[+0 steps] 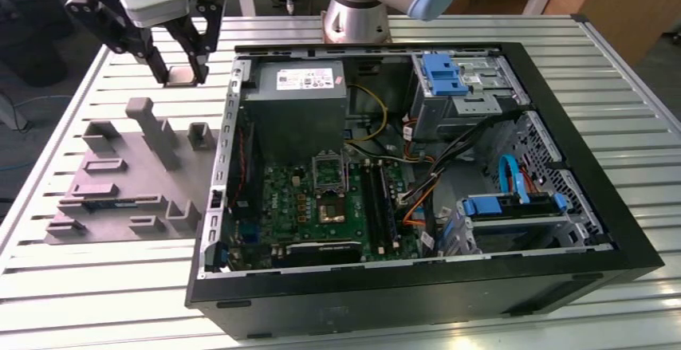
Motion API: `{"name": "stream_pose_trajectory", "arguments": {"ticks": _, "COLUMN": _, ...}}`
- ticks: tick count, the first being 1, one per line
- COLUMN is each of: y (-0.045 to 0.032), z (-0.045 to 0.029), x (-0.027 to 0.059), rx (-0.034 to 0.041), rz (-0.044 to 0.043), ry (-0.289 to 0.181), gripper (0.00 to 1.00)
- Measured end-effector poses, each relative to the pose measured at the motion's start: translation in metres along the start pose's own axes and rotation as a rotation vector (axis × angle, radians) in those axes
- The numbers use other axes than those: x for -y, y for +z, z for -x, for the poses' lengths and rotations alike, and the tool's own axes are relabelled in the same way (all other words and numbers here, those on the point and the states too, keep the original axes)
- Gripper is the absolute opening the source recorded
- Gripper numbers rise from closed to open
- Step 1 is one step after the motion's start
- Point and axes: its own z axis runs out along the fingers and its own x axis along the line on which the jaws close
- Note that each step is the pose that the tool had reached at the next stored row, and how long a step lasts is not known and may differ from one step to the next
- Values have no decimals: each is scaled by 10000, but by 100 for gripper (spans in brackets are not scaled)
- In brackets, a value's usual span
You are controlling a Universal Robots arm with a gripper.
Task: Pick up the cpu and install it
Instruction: 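Pick up the cpu and move it towards the insertion slot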
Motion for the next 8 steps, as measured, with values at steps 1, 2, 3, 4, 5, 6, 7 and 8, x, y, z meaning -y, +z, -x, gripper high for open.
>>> {"name": "stream_pose_trajectory", "arguments": {"ticks": 1, "y": 0, "z": 5, "x": 0, "rx": 1, "rz": 0, "ry": 0, "gripper": 47}}
{"name": "stream_pose_trajectory", "arguments": {"ticks": 2, "y": 0, "z": 10, "x": 0, "rx": 1, "rz": 0, "ry": 0, "gripper": 47}}
{"name": "stream_pose_trajectory", "arguments": {"ticks": 3, "y": 0, "z": 16, "x": -1, "rx": 0, "rz": 0, "ry": 0, "gripper": 47}}
{"name": "stream_pose_trajectory", "arguments": {"ticks": 4, "y": 0, "z": 22, "x": -1, "rx": 0, "rz": 0, "ry": 0, "gripper": 47}}
{"name": "stream_pose_trajectory", "arguments": {"ticks": 5, "y": 1, "z": 29, "x": -1, "rx": 1, "rz": 1, "ry": 0, "gripper": 47}}
{"name": "stream_pose_trajectory", "arguments": {"ticks": 6, "y": 1, "z": 35, "x": -1, "rx": 1, "rz": 0, "ry": 0, "gripper": 47}}
{"name": "stream_pose_trajectory", "arguments": {"ticks": 7, "y": 1, "z": 41, "x": -1, "rx": 1, "rz": 0, "ry": 0, "gripper": 47}}
{"name": "stream_pose_trajectory", "arguments": {"ticks": 8, "y": 1, "z": 48, "x": -2, "rx": 1, "rz": 0, "ry": 0, "gripper": 47}}
